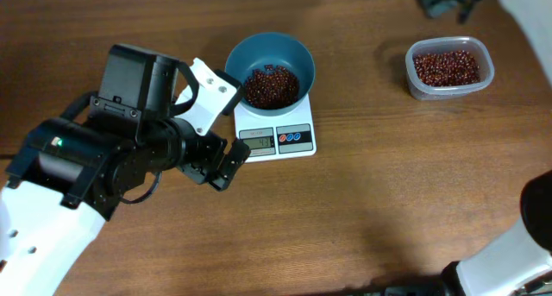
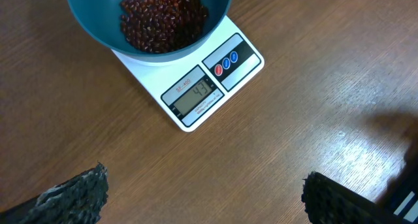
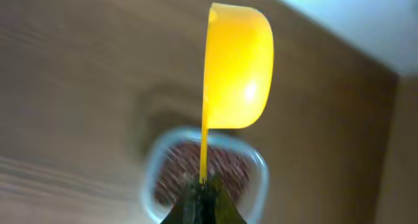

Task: Scoop item into bowl and weigh 50g on scale

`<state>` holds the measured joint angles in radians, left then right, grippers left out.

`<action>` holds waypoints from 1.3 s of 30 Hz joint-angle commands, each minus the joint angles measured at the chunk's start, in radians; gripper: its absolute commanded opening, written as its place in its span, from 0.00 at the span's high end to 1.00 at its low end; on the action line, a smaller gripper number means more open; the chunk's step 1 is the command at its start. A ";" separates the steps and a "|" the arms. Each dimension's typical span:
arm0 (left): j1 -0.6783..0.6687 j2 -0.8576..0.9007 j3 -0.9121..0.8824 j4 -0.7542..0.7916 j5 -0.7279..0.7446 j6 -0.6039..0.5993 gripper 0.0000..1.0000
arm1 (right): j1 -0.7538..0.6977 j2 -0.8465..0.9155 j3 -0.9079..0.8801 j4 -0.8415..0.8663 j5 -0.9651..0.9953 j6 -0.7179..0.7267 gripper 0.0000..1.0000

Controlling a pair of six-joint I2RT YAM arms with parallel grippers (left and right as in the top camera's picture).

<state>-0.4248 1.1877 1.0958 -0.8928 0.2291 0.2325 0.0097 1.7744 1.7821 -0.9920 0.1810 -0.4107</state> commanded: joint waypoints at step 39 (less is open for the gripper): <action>0.002 0.002 0.016 0.001 0.011 0.016 0.01 | -0.458 0.192 -0.112 -0.272 -0.585 0.007 0.96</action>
<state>-0.4248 1.1877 1.0958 -0.8928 0.2291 0.2329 -0.4122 1.9602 1.6768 -1.2709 -0.3088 -0.4118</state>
